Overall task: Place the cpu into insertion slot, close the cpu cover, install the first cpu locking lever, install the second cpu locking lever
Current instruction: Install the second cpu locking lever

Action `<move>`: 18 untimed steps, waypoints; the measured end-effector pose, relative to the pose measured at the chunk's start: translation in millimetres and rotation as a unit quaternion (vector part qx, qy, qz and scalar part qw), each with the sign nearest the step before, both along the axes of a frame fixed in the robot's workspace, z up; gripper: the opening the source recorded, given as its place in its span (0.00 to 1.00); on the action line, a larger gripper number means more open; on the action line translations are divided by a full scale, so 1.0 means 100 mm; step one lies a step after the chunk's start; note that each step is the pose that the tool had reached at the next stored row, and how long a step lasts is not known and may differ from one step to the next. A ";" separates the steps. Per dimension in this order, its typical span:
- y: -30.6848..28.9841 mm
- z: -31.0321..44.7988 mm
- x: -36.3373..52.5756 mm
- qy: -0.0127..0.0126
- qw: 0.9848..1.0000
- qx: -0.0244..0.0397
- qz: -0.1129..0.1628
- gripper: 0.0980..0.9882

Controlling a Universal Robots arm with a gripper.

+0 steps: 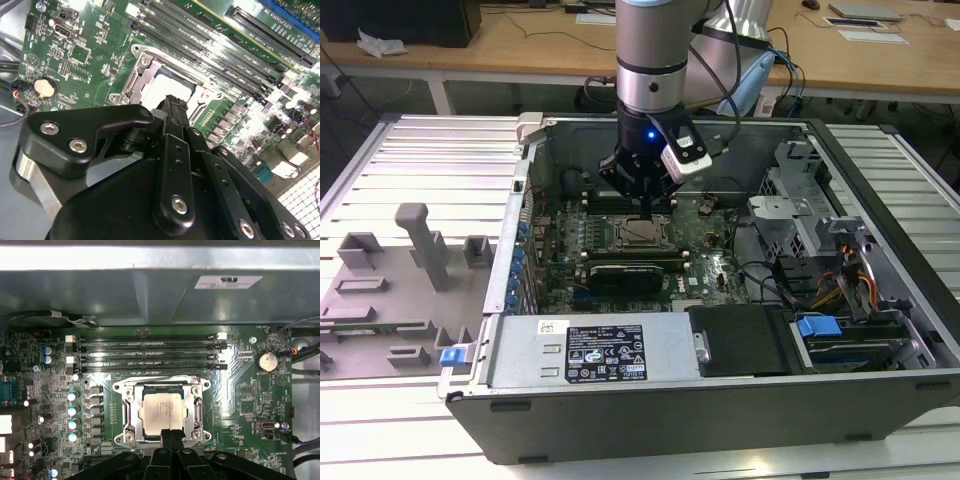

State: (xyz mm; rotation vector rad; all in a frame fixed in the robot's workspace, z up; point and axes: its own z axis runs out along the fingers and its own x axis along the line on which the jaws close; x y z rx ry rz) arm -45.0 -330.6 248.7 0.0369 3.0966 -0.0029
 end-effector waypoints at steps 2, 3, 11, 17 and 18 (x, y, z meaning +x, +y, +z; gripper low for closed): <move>-0.045 0.000 -0.004 0.000 1.000 0.000 0.000 0.01; -0.065 0.000 -0.006 0.000 1.000 0.000 0.000 0.01; -0.294 -0.006 -0.038 0.000 1.000 0.002 0.000 0.01; -0.304 -0.028 -0.090 -0.001 1.000 0.012 0.000 0.01; -0.307 -0.035 -0.101 -0.001 1.000 0.015 0.000 0.01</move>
